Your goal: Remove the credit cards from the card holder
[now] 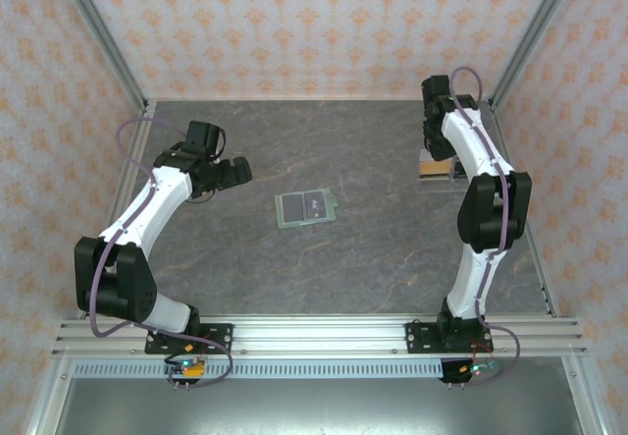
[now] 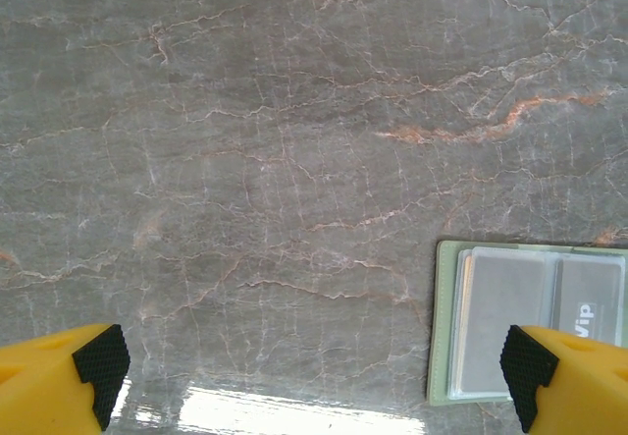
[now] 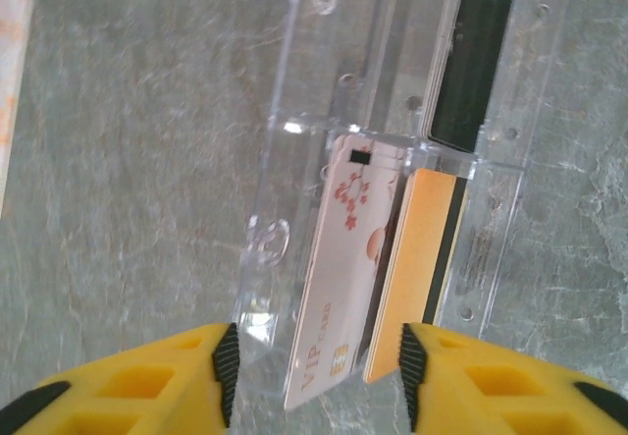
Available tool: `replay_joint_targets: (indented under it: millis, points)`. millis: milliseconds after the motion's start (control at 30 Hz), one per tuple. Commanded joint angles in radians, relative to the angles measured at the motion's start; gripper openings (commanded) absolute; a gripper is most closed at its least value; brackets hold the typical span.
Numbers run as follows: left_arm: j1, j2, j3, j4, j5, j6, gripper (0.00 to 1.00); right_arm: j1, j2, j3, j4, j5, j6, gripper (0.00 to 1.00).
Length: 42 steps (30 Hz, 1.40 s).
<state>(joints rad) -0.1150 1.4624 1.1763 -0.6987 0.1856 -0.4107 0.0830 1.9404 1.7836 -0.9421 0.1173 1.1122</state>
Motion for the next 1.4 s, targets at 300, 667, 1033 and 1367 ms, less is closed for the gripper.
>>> replay_joint_targets:
  millis: [300, 667, 1033, 1367]
  points:
    - [-0.016, -0.045, -0.100, 0.105, 0.143, -0.086, 1.00, 0.216, -0.193, -0.297, 0.142, -0.164, -0.459, 0.74]
    - [-0.181, 0.034, -0.124, 0.216, 0.154, -0.194, 1.00, 0.428, -0.150, -0.447, 0.428, -0.520, -0.622, 0.67]
    - [-0.236, 0.165, -0.109, 0.302, 0.187, -0.268, 0.90, 0.497, -0.049, -0.493, 0.551, -0.662, -0.622, 0.48]
    - [-0.249, 0.279, -0.071, 0.333, 0.230, -0.287, 0.71, 0.497, 0.043, -0.449, 0.528, -0.662, -0.651, 0.44]
